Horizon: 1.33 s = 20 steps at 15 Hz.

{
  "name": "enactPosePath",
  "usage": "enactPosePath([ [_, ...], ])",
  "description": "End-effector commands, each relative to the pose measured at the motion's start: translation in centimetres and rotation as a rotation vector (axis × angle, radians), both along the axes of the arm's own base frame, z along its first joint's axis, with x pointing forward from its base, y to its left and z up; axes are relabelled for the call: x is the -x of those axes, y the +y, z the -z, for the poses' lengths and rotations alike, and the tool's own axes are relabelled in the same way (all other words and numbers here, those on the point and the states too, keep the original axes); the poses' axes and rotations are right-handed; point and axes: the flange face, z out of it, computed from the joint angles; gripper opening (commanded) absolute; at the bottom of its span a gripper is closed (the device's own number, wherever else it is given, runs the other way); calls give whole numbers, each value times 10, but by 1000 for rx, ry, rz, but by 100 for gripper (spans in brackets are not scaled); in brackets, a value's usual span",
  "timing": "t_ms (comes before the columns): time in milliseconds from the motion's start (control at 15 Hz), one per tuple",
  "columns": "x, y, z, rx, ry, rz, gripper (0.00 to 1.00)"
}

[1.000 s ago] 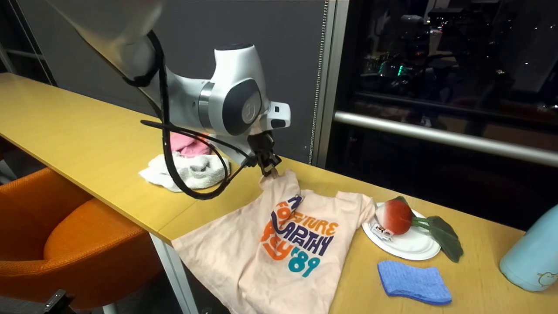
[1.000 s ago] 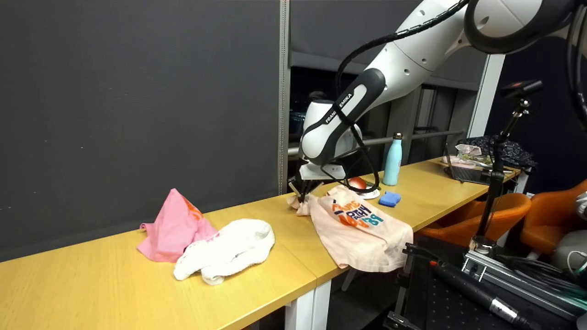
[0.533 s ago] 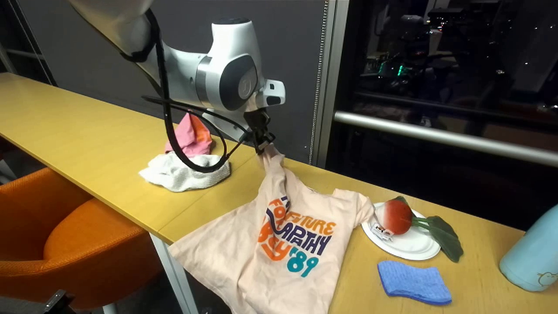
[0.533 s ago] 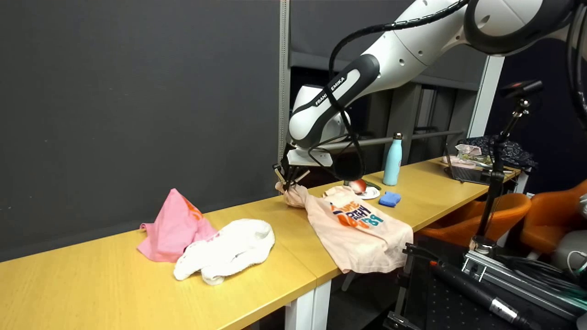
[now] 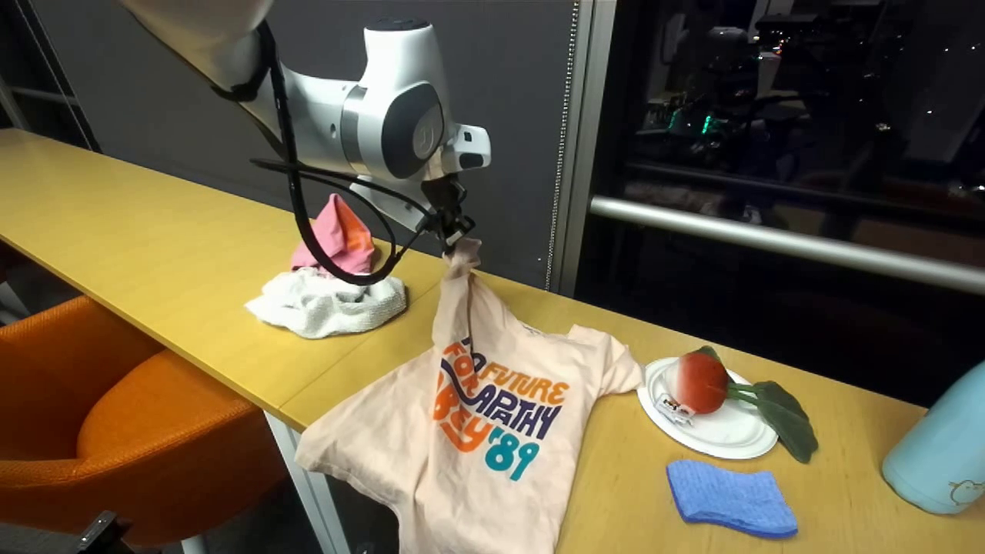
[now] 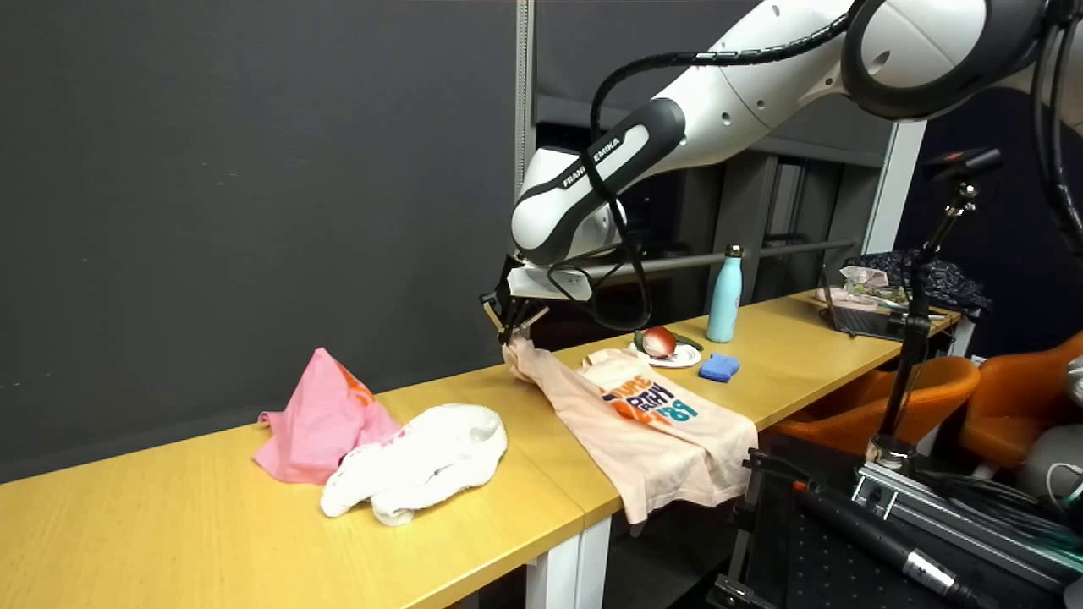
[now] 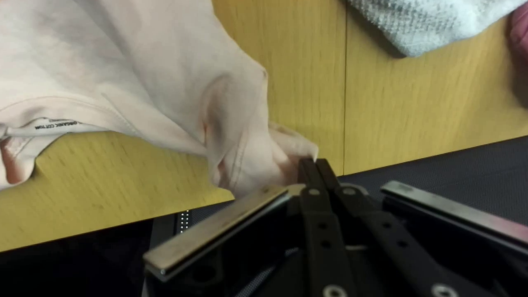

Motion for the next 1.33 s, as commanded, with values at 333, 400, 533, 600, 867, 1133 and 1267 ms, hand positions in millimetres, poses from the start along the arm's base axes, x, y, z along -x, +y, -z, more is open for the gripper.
enactPosePath([
  [333, -5, -30, -2, 90, 17, 46, 63],
  [400, 3, -38, -10, 88, 43, 55, 70],
  [533, 21, -48, -17, 59, 109, 47, 84],
  [600, 31, -51, -19, 50, 146, 45, 91],
  [867, 78, -63, -19, -1, 244, -33, 100],
  [1133, 125, -84, -10, -19, 328, -21, 100],
  [1267, 139, -94, 1, -16, 366, -5, 100],
])
